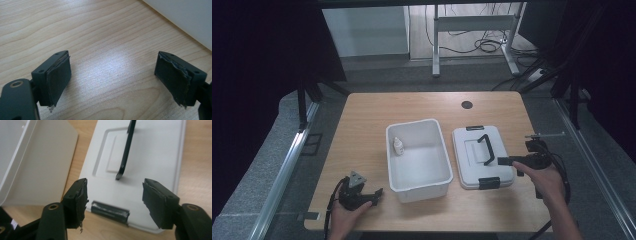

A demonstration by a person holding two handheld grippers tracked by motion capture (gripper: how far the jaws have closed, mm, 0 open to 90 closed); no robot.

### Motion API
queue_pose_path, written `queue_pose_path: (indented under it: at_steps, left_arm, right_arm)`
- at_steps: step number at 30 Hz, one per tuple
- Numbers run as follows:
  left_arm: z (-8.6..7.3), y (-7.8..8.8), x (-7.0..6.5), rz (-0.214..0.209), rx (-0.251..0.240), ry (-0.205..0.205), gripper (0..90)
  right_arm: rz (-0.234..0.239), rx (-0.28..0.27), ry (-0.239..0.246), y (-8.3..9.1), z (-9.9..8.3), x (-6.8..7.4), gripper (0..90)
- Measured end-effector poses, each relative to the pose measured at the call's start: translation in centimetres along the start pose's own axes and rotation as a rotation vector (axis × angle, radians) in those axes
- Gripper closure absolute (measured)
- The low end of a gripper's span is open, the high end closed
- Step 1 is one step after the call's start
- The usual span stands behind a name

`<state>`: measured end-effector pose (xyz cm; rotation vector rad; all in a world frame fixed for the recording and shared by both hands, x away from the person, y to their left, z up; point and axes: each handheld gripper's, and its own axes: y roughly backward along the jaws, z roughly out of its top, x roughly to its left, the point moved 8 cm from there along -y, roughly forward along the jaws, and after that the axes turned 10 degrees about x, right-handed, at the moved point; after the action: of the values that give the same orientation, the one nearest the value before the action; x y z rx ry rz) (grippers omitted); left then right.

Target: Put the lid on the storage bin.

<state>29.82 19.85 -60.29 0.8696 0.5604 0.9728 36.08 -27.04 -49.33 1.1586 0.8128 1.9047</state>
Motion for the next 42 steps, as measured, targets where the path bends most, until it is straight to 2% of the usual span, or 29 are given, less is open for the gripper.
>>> queue_pose_path:
  at_steps: [5, 6, 10, 18, 26, 29, 34, 42]
  left_arm:
    - [0.0, 0.0, 0.0, 0.0, 0.0, 0.0, 13.6]
    - [0.0, 0.0, 0.0, 0.0, 0.0, -0.001, 13.5]
    - [0.0, 0.0, 0.0, -0.001, 0.0, -0.001, 13.4]
    - [0.0, 0.0, 0.0, 0.0, 0.001, -0.001, 13.4]
    - [0.0, 0.0, 0.0, -0.001, 0.0, -0.001, 13.4]
    - [0.0, 0.0, 0.0, -0.001, 0.001, -0.001, 13.3]
    - [0.0, 0.0, 0.0, -0.002, 0.001, -0.002, 13.2]
    - [0.0, 0.0, 0.0, -0.004, 0.002, -0.004, 13.0]
  right_arm:
    - [0.006, 0.025, -0.01, -0.1, 1.6, 0.0, 41.2]
    - [0.007, 0.055, -0.013, -0.4, 2.1, 0.2, 41.3]
    - [0.0, 0.083, -0.007, -0.8, 3.1, 0.6, 42.0]
    - [-0.016, 0.126, -0.017, -1.7, 4.5, 1.0, 44.1]
    - [-0.018, 0.203, -0.051, -2.8, 5.9, 1.1, 50.1]
    - [-0.045, 0.235, -0.059, -3.3, 6.3, 0.8, 51.8]
    - [-0.058, 0.281, -0.067, -4.4, 6.6, 0.3, 52.9]
    - [-0.05, 0.294, -0.085, -5.4, 7.3, -0.3, 58.7]
